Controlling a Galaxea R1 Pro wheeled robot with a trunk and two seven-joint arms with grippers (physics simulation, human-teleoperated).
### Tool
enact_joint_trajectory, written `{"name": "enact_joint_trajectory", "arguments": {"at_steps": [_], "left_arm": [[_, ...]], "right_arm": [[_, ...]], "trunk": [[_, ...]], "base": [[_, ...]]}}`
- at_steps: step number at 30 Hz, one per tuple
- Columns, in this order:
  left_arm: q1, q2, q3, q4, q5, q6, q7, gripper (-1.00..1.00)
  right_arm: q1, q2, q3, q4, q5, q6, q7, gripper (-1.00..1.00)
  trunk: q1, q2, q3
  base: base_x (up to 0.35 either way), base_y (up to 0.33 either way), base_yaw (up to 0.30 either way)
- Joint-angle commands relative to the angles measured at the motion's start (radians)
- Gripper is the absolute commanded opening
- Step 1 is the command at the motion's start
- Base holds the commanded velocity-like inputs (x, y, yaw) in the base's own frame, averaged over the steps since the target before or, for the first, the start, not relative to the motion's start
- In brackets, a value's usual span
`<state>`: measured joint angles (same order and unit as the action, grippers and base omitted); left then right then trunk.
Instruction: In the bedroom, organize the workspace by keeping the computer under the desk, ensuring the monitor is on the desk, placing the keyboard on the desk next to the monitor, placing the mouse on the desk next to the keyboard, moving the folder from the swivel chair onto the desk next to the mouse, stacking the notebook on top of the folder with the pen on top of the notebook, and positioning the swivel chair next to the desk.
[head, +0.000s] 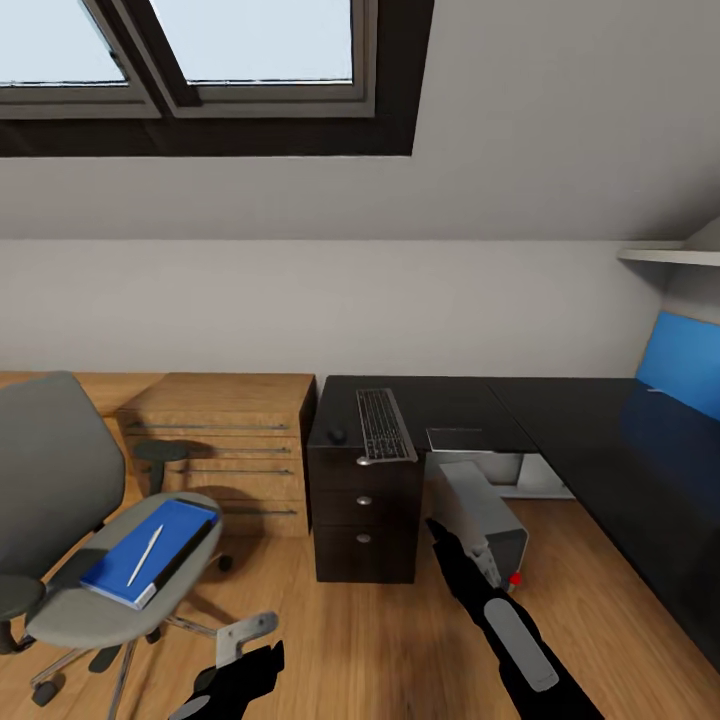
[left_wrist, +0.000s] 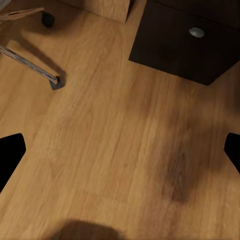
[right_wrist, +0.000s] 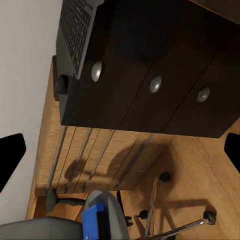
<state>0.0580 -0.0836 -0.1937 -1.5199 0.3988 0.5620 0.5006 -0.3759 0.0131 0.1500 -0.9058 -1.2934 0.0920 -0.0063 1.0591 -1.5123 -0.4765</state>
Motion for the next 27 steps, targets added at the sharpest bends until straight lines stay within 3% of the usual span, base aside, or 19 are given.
{"name": "enact_joint_trajectory", "arguments": {"at_steps": [1, 27], "left_arm": [[0.0, 0.001, -0.001, -0.002, 0.011, 0.001, 0.009, 1.0], [0.0, 0.002, -0.001, -0.001, 0.009, 0.001, 0.013, 1.0]], "right_arm": [[0.0, 0.0, 0.0, -0.004, -0.014, 0.013, 0.0, 1.0], [0.0, 0.003, -0.001, -0.01, -0.026, 0.032, -0.001, 1.0]], "trunk": [[0.0, 0.0, -0.001], [0.0, 0.0, -0.001]], "base": [[0.185, 0.0, 0.0], [0.211, 0.0, 0.0]]}}
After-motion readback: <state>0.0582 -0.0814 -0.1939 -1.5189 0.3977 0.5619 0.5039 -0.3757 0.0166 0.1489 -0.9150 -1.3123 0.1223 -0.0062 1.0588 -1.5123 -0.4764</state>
